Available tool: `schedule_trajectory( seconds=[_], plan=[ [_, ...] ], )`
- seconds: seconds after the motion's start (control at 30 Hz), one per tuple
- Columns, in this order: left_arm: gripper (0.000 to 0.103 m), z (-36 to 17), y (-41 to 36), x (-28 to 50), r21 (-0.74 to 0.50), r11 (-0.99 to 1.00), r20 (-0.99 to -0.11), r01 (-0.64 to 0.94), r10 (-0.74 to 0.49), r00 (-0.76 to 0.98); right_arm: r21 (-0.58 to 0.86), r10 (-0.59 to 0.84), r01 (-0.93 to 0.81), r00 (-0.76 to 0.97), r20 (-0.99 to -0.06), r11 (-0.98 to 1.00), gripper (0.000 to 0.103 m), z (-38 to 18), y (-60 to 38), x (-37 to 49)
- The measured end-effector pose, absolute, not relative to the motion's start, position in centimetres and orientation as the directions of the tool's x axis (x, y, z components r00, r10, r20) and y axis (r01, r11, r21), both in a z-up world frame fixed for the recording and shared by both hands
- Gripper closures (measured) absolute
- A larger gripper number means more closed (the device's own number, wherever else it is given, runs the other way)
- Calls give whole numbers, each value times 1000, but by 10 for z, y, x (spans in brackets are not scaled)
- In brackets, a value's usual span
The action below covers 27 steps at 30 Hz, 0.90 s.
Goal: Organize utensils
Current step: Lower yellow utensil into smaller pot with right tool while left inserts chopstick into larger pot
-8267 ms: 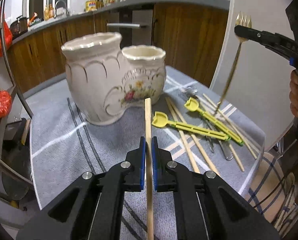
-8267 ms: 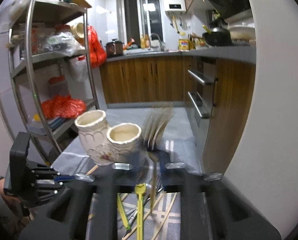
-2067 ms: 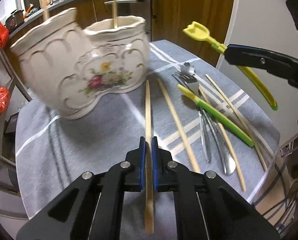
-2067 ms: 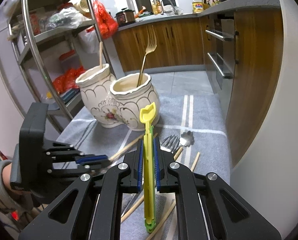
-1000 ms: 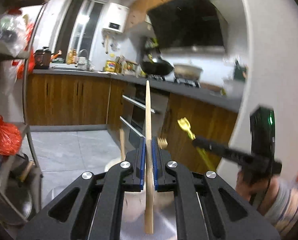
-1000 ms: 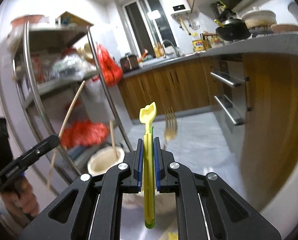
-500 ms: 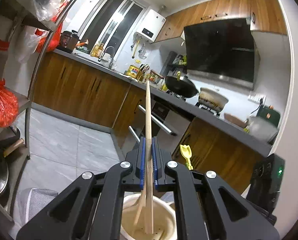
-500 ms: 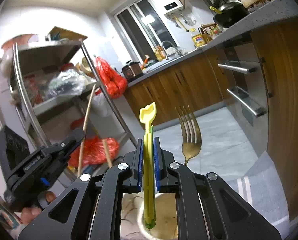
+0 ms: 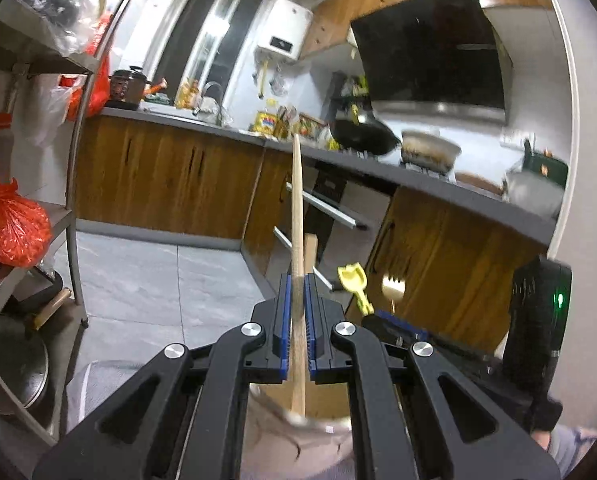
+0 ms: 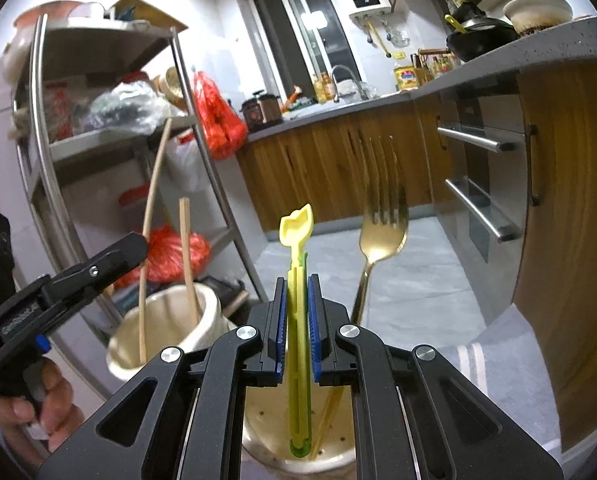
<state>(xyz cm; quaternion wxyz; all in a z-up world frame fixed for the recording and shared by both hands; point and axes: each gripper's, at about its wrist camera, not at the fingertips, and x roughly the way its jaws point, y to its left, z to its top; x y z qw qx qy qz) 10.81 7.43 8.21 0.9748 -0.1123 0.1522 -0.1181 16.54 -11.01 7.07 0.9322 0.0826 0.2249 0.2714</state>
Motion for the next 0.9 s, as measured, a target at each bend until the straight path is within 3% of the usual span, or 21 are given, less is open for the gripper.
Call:
schedule_trajectory(
  seconds=[0.27,0.5,0.73,0.83,0.9],
  plan=[
    [97,82,67,99,-169,964,-400,205,-257,880,260,539,-473,711,-452,842,92,71,-113,158],
    [97,87,64,94,-126,973,-416,192,-227,880,207,508,-476,686,-521,855,92,65,-104,151],
    [94,93,60,90,-107,976,-413,192,-219,884,206,501,-469,685,-529,859,92,68,-106,147],
    [91,97,59,88,-106,976,-411,189,-216,885,216,508,-468,695,-509,857,84,72,-112,142],
    [82,100,59,85,-100,977,-405,188,-212,889,218,508,-465,705,-495,858,76,76,-116,137]
  ],
)
